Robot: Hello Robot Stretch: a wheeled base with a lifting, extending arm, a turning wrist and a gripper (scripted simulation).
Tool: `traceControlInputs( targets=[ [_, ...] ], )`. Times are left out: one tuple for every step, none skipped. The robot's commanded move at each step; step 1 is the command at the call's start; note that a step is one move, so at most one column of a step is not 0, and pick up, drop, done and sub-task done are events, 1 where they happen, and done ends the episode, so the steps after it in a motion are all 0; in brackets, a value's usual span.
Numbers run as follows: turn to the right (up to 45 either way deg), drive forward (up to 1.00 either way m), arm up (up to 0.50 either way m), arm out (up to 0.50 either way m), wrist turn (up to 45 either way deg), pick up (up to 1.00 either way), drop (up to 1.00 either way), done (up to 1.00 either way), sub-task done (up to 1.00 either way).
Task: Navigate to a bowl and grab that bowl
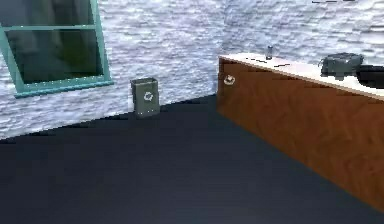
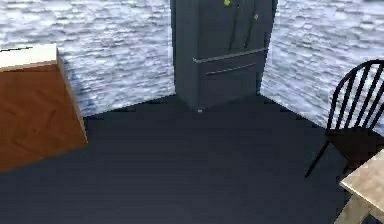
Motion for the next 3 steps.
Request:
traceControlInputs(
  targets=[
    [45.0, 0.00, 0.00, 0.00, 0.0, 0.00, 0.00, 0.00, 0.00],
    [45.0, 0.00, 0.00, 0.00, 0.0, 0.00, 0.00, 0.00, 0.00],
    [45.0, 0.00, 0.00, 0.00, 0.0, 0.00, 0.00, 0.00, 0.00]
  ],
)
